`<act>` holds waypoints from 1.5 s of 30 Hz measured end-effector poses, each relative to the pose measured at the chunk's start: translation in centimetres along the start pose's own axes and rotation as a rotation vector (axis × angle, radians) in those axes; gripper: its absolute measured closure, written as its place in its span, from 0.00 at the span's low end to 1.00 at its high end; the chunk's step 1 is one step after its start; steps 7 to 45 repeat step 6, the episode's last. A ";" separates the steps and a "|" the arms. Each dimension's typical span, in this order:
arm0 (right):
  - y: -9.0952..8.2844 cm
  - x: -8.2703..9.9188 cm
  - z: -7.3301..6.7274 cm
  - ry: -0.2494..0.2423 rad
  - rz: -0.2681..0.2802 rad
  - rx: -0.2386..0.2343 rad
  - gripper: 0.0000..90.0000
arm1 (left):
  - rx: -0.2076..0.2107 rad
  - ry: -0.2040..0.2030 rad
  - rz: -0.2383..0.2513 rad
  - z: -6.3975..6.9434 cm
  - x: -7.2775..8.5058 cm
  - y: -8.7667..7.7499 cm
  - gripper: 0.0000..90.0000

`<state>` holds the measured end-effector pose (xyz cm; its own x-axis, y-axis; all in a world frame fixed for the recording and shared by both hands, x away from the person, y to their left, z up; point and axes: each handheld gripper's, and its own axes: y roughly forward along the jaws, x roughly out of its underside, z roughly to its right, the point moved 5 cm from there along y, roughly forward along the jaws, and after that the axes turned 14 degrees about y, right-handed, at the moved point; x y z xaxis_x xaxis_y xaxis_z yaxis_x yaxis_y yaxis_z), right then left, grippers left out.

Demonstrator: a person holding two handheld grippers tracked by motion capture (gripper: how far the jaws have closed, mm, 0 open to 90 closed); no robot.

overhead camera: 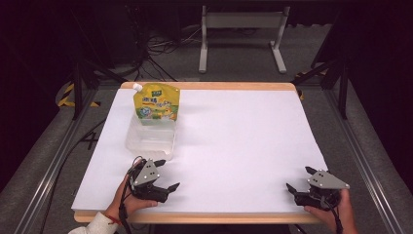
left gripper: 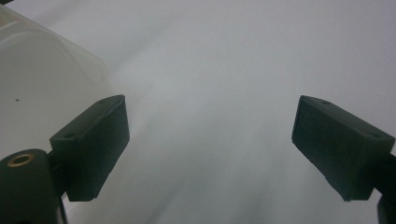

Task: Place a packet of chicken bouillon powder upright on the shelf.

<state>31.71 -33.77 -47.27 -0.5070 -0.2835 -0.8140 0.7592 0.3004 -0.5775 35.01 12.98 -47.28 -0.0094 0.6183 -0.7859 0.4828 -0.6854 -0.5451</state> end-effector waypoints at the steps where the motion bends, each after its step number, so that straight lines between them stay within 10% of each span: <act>1: 0.0 0.0 0.0 -0.002 0.000 0.000 0.15 | 0.004 -0.002 0.002 0.0 0.0 0.0 0.13; 45: 0.1 -0.1 0.0 0.004 0.003 0.001 0.15 | 0.007 -0.009 -0.001 0.1 0.1 0.1 0.13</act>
